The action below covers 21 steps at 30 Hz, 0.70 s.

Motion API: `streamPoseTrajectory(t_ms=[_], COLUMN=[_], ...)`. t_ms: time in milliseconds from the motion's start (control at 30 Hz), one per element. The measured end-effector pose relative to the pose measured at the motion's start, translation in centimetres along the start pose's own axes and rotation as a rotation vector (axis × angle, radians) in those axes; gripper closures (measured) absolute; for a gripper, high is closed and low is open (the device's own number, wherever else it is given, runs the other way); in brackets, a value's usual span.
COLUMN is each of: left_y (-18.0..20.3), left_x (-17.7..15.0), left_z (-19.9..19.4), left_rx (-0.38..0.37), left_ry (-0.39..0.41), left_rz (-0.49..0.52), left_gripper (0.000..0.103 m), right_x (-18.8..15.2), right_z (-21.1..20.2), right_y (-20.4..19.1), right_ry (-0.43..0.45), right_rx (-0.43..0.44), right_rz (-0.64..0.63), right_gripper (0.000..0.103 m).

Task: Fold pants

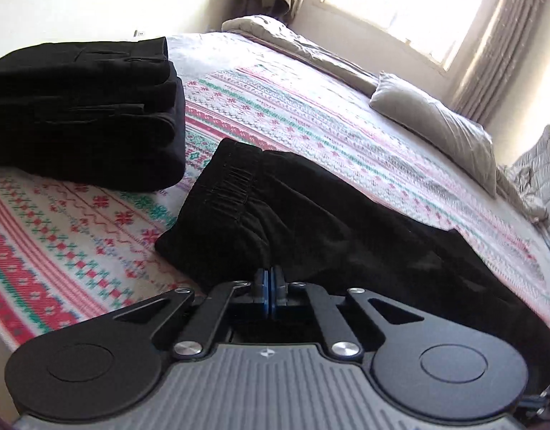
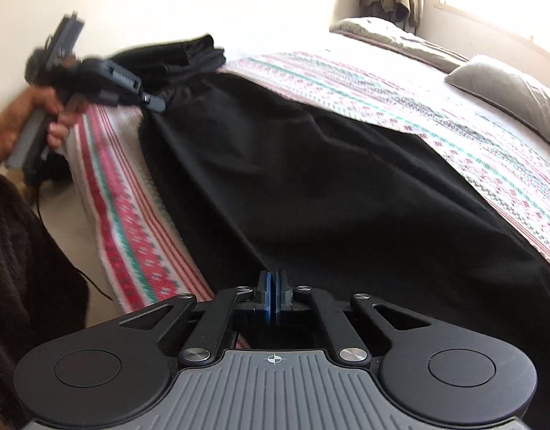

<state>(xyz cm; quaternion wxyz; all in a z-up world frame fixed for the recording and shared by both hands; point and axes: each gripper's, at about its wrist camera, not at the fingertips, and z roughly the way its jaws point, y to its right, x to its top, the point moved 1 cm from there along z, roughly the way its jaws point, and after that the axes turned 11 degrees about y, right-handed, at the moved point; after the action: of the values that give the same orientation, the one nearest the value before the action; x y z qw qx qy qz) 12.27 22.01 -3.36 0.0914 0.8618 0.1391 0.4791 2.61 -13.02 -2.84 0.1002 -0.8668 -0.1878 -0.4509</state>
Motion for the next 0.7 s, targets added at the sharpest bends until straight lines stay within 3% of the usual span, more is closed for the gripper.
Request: streamPoseTrajectory(t_ms=[133,233,300,400,500,567,600,633,700], left_y=[-0.7,-0.7,-0.9,-0.5,0.2,0.9,1.2,1.7,3.1], left_x=[-0.5,-1.1,-1.5,-1.3,-1.1,-1.1,-1.1,-1.1,-1.3], left_z=[-0.5,-0.4,-0.3,-1.2,-3.1,-4.3,-4.6,-4.8,-5.2], left_rx=[0.035,0.065,0.074,0.099,0.113,0.091,0.072,0.050,-0.007], left_ry=[-0.058,-0.108,-0.129,-0.096,-0.022,0.017,0.030,0.040,0.054], left_rz=[0.025,0.061,0.073,0.100,0.145,0.166,0.174,0.186,0.218], left_gripper=[0.102,0.101,0.097,0.081,0.070,0.059,0.053,0.052,0.046], right_x=[-0.1,-0.7,-1.1,-1.4,-1.1,-1.0,-1.0,-1.1,-1.2], right_z=[-1.1,-0.6,0.0,0.1,-0.7,-1.5,-2.0,-2.5,-3.7], right_y=[-0.4,-1.0,-1.3,-1.2,-0.4,0.2,0.4,0.7,1.4], right_ry=[0.001,-0.053,-0.091,-0.106,-0.105,-0.086,-0.073,-0.059,-0.034], right_rx=[0.041,0.062,0.058,0.050,0.047,0.029,0.012,-0.007,-0.048], right_rz=[0.016,0.013,0.008,0.036,0.100,0.129,0.138,0.143,0.151], right_gripper=[0.102,0.102,0.102,0.100,0.084,0.056,0.049,0.043,0.043])
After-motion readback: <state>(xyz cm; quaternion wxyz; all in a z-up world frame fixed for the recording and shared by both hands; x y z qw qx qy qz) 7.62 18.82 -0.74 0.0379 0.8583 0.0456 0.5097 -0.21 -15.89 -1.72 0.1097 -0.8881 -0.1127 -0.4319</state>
